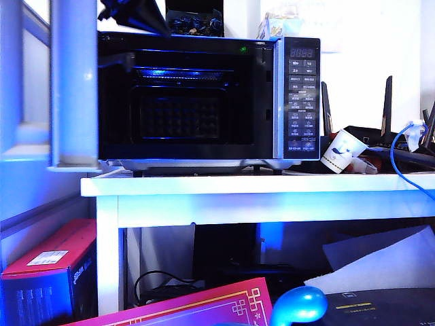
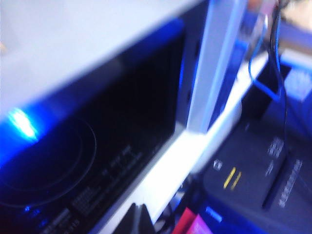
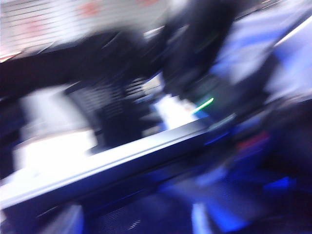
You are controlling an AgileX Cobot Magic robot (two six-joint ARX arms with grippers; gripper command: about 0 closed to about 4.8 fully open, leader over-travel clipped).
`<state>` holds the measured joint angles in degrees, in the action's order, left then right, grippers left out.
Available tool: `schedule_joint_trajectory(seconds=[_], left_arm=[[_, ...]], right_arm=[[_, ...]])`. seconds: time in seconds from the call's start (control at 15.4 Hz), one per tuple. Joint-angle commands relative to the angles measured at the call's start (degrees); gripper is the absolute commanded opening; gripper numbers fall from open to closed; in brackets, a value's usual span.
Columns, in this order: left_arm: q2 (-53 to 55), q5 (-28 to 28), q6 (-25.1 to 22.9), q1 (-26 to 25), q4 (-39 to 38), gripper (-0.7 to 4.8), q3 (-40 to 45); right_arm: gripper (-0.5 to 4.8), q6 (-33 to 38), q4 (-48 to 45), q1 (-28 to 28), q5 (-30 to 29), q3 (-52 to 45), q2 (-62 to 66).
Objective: Open the microwave door, place the box of snacks from the top of the microwave inside, then close the microwave door.
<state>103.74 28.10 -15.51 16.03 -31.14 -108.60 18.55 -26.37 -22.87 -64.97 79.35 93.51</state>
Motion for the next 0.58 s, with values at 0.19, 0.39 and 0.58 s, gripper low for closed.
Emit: schedule_joint_trajectory(seconds=[0.19,0.39,0.58], left_arm=[[-0.15,3.06,-0.94,0.02,-1.6,-0.06,2.78],[-0.17,3.96,-1.27,0.02,-1.29,-0.06,3.45],[-0.22,4.17,-1.25,0.02,-0.94,-0.06,3.41]], right_arm=[[3.05,-0.59,-3.96,4.2,16.83,0.31,-1.77],[3.1,-1.6,-4.07,7.19,22.47,0.31,-1.75],[3.37,-2.05,-3.63,7.5,27.61,0.22,-1.75]])
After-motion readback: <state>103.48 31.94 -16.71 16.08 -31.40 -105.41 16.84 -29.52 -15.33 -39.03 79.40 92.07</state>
